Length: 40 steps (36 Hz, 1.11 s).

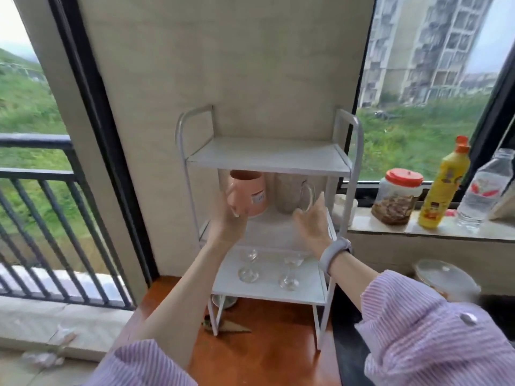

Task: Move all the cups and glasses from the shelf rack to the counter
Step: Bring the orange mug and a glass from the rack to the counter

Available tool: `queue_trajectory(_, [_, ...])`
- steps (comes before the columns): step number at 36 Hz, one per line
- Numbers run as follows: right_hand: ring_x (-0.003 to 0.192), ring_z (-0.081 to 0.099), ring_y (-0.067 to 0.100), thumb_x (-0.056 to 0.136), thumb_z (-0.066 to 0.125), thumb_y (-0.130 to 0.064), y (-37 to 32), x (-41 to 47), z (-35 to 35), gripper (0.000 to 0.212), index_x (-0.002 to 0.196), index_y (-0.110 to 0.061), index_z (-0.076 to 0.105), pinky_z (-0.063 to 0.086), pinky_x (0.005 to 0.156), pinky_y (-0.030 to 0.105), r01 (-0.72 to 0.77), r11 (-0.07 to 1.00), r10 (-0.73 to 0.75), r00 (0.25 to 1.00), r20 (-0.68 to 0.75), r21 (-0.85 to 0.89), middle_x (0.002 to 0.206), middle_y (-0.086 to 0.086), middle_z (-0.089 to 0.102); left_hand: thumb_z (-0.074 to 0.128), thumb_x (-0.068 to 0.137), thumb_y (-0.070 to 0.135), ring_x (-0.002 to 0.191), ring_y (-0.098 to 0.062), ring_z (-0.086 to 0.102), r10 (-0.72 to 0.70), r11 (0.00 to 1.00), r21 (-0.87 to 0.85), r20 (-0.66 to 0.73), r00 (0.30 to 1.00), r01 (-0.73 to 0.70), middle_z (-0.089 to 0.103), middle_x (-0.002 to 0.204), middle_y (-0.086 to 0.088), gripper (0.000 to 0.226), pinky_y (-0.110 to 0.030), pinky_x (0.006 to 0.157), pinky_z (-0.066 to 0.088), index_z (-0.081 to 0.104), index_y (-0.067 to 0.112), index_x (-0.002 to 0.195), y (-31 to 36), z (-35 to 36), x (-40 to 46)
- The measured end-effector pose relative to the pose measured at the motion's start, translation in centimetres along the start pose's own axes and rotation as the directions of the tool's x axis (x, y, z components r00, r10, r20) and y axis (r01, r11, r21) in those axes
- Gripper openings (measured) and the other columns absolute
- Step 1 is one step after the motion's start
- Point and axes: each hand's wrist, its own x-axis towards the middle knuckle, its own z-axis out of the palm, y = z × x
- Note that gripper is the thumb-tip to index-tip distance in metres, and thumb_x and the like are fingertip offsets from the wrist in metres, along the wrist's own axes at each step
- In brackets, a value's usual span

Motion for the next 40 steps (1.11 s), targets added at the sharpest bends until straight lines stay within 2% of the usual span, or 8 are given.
queue_trajectory(3, [0.111, 0.045, 0.025, 0.081, 0.045, 0.001, 0.3, 1.2, 0.4, 0.054, 0.133, -0.001, 0.033, 0.039, 0.103, 0.046, 0.01, 1.0, -0.009, 0.999, -0.046, 0.03, 0.13, 0.016, 0.045, 0.055, 0.089, 0.027, 0.098, -0.011, 0.043, -0.018, 0.996, -0.087, -0.026, 1.0, 0.015, 0.042, 0.134, -0.011, 0.048, -0.024, 0.081, 0.031, 0.04, 0.017, 0.133, -0.5, 0.2, 1.7])
queue_trajectory(5, [0.094, 0.047, 0.024, 0.079, 0.045, 0.001, 0.5, 1.8, 0.6, 0.029, 0.108, -0.003, 0.049, 0.044, 0.083, 0.039, 0.018, 0.998, -0.014, 0.996, -0.085, 0.056, 0.105, 0.012, 0.048, 0.054, 0.089, 0.025, 0.099, -0.016, 0.05, -0.009, 0.99, -0.139, -0.01, 1.0, 0.008, 0.046, 0.127, -0.014, 0.04, -0.025, 0.08, 0.036, 0.046, 0.012, 0.126, -0.8, 0.4, 2.4])
queue_trajectory(8, [0.081, 0.049, 0.022, 0.084, 0.05, -0.008, 0.6, 2.2, 1.1, 0.012, 0.095, -0.012, 0.05, 0.041, 0.069, 0.032, -0.002, 0.995, 0.006, 0.999, -0.042, 0.1, 0.092, 0.007, 0.052, 0.051, 0.091, 0.025, 0.081, -0.008, 0.048, -0.012, 0.99, -0.137, -0.03, 0.999, 0.008, 0.048, 0.118, -0.013, 0.038, -0.014, 0.067, 0.036, 0.047, 0.009, 0.125, -1.2, 0.7, 2.9])
queue_trajectory(12, [0.065, 0.048, 0.014, 0.087, 0.052, -0.025, 0.3, 1.9, 2.3, 0.013, 0.095, -0.016, 0.054, 0.039, 0.059, 0.026, -0.04, 0.991, 0.028, 0.995, 0.092, 0.131, 0.077, 0.001, 0.054, 0.052, 0.092, 0.019, 0.087, -0.01, 0.048, -0.016, 0.978, -0.206, -0.095, 0.995, -0.004, 0.052, 0.111, -0.004, 0.044, 0.002, 0.057, 0.033, 0.041, 0.006, 0.131, -1.7, 0.9, 3.0])
queue_trajectory(17, [0.062, 0.05, 0.015, 0.091, 0.043, -0.025, -0.2, 1.5, 3.3, 0.017, 0.077, -0.02, 0.051, 0.04, 0.055, 0.026, -0.049, 0.985, 0.026, 0.99, 0.137, 0.166, 0.07, 0.0, 0.058, 0.053, 0.091, 0.027, 0.095, -0.025, 0.058, -0.086, 0.949, -0.307, -0.019, 0.996, 0.076, 0.058, 0.105, -0.006, 0.042, -0.036, 0.081, 0.049, 0.043, 0.011, 0.128, -1.9, 0.3, 3.0])
queue_trajectory(20, [0.056, 0.042, 0.014, 0.091, 0.045, -0.025, -0.3, 1.4, 3.3, 0.024, 0.068, -0.018, 0.044, 0.042, 0.058, 0.028, -0.13, 0.952, 0.082, 0.981, 0.178, 0.278, 0.059, -0.002, 0.042, 0.054, 0.09, 0.038, 0.096, -0.026, 0.06, -0.137, 0.931, -0.339, 0.019, 0.99, 0.135, 0.059, 0.104, -0.006, 0.04, -0.043, 0.085, 0.053, 0.048, 0.01, 0.119, -1.8, 0.0, 3.1])
queue_trajectory(31, [0.05, 0.023, 0.012, 0.083, 0.051, -0.022, 0.0, 1.0, 1.0, 0.032, 0.058, -0.022, 0.032, 0.025, 0.052, 0.026, -0.286, 0.891, 0.229, 0.954, 0.193, 0.353, 0.048, -0.005, 0.029, 0.054, 0.086, 0.03, 0.066, -0.024, 0.047, -0.161, 0.951, -0.256, 0.063, 0.985, 0.172, 0.053, 0.068, -0.009, 0.031, -0.031, 0.059, 0.034, 0.052, 0.007, 0.066, -1.3, 0.7, 3.7])
queue_trajectory(40, [0.049, 0.018, 0.013, 0.082, 0.05, -0.024, 0.3, -1.0, 0.4, 0.036, 0.054, -0.026, 0.028, 0.02, 0.052, 0.028, -0.227, 0.929, 0.171, 0.963, 0.206, 0.291, 0.045, -0.008, 0.027, 0.06, 0.082, 0.027, 0.056, -0.017, 0.044, -0.088, 0.975, -0.21, -0.067, 0.994, 0.072, 0.05, 0.059, -0.003, 0.033, -0.026, 0.05, 0.032, 0.049, 0.005, 0.059, -0.8, 1.2, 1.9])
